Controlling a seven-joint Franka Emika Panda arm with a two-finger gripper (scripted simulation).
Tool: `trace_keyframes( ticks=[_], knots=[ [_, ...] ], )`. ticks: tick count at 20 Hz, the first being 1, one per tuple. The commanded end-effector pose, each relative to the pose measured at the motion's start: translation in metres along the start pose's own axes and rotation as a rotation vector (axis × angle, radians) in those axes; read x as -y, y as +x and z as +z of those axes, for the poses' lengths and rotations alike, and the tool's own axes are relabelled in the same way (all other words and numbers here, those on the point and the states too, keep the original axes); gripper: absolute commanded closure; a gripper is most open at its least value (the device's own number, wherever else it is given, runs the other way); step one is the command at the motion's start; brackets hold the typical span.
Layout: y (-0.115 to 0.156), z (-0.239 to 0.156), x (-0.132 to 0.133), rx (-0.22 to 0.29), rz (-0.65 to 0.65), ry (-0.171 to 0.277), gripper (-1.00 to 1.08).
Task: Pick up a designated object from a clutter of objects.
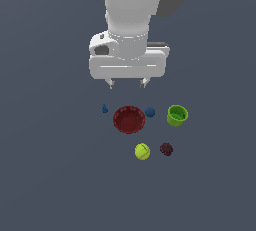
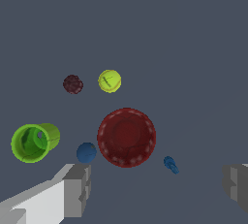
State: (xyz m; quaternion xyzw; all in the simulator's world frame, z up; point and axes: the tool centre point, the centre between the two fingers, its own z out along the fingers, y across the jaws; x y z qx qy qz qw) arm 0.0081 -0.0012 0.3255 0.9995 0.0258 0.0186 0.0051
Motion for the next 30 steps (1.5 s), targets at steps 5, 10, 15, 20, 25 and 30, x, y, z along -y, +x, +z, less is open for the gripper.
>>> trace_keyframes(
  ticks=[5, 10, 15, 20, 25, 30],
  knots=[
    [-0.002, 0.003, 0.001, 0.010, 0.011, 0.004, -0.92],
    [-0.007, 0.004, 0.000, 0.028, 0.033, 0.013, -0.92],
    [-0.006, 0.006, 0.001, 0.026, 0.030, 0.012, -0.92],
    [-0.007, 0.022, 0.008, 0.028, 0.015, 0.009, -0.92],
    [-0.010, 0.050, 0.022, 0.029, -0.014, 0.005, -0.92],
    [-0.018, 0.091, 0.043, 0.030, -0.057, 0.000, -0.92]
  ],
)
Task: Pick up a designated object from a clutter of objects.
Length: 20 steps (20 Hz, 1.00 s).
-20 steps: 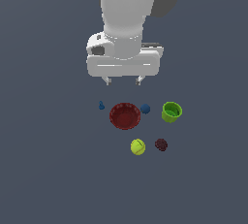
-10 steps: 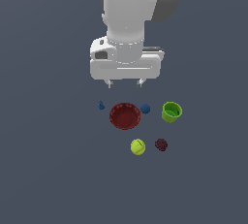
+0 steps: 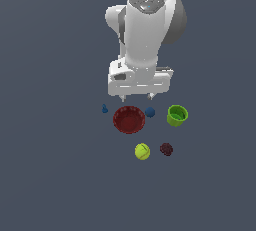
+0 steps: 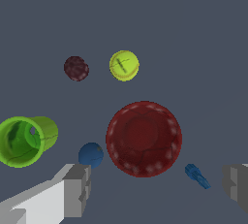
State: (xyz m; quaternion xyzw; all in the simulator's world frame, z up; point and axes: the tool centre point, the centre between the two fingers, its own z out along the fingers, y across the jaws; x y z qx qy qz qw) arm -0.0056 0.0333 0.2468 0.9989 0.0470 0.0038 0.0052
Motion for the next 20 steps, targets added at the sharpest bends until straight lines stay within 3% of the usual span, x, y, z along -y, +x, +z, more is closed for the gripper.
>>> trace_keyframes(
  ticks=[1, 11, 20],
  knots=[
    [-0.005, 0.023, 0.012, 0.001, -0.025, -0.002, -0.92],
    [-0.041, 0.112, 0.063, 0.004, -0.136, 0.000, -0.92],
    [-0.072, 0.155, 0.089, 0.005, -0.199, 0.009, -0.92]
  ],
)
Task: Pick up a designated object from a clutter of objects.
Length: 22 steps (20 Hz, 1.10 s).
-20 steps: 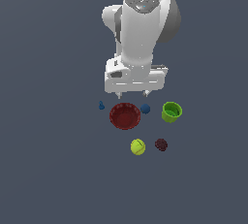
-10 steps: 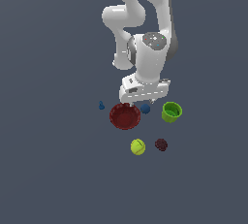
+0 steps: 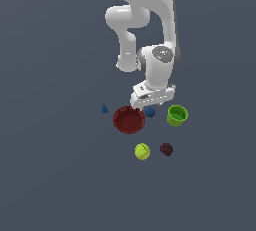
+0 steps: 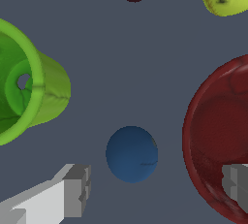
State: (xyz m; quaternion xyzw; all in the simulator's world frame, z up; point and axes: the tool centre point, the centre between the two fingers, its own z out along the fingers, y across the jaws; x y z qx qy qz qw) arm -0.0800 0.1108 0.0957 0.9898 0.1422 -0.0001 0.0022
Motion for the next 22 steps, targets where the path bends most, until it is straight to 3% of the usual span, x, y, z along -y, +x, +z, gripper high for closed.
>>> trace_keyframes(
  ticks=[1, 12, 22],
  knots=[
    [-0.005, 0.008, 0.006, -0.001, -0.012, 0.002, -0.92],
    [-0.010, 0.018, 0.011, 0.000, -0.022, 0.004, -0.92],
    [-0.011, 0.055, 0.011, -0.001, -0.023, 0.005, -0.92]
  ],
)
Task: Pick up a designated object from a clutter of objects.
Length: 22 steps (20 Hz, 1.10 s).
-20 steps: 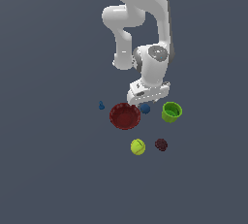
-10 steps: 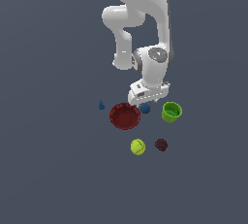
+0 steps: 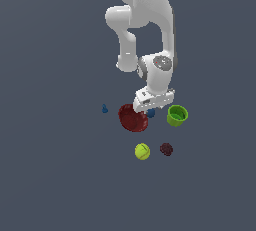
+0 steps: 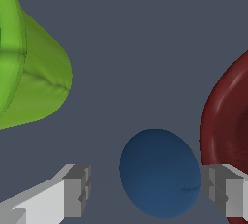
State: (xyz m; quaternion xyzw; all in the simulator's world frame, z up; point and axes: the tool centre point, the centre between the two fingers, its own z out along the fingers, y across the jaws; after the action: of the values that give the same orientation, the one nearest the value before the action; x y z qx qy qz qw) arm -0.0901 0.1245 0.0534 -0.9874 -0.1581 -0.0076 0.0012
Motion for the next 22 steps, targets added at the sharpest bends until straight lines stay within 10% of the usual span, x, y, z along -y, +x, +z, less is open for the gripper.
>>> trace_keyframes(
  ticks=[1, 6, 7, 22],
  knots=[
    [-0.006, 0.015, -0.005, 0.016, 0.009, 0.000, -0.92],
    [-0.006, 0.021, -0.005, 0.016, 0.009, 0.000, -0.92],
    [-0.006, 0.021, -0.005, 0.016, 0.009, 0.000, 1.08],
    [0.004, 0.006, -0.015, -0.009, 0.016, -0.005, 1.08]
  ],
)
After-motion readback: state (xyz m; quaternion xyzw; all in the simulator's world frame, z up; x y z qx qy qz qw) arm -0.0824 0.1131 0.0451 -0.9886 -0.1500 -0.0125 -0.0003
